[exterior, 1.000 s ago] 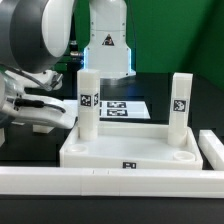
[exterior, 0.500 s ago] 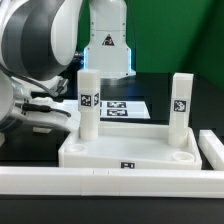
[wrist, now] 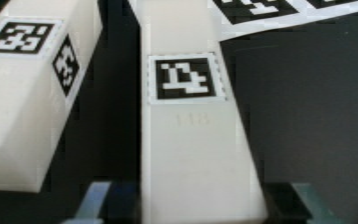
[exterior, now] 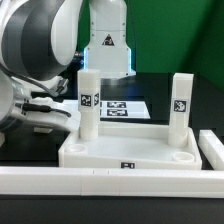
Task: Assemble desk
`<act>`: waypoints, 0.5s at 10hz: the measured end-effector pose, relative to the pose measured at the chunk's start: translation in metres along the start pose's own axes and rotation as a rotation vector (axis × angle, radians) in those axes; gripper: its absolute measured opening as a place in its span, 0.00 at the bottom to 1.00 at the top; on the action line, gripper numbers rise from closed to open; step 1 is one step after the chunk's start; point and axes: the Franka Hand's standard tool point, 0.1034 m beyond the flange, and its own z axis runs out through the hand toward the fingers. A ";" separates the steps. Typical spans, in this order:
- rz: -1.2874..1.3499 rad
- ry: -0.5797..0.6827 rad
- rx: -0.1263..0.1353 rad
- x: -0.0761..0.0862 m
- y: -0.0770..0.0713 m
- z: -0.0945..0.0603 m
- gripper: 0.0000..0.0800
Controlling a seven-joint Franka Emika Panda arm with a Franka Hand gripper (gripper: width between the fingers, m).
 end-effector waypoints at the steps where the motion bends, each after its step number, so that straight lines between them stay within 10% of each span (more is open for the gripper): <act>1: 0.000 0.000 0.000 0.000 0.000 0.000 0.36; 5: -0.010 0.024 -0.012 -0.005 0.006 -0.033 0.36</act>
Offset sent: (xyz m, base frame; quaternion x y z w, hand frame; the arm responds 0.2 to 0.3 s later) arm 0.0160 -0.0215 0.0213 -0.0212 -0.0122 -0.0204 0.9995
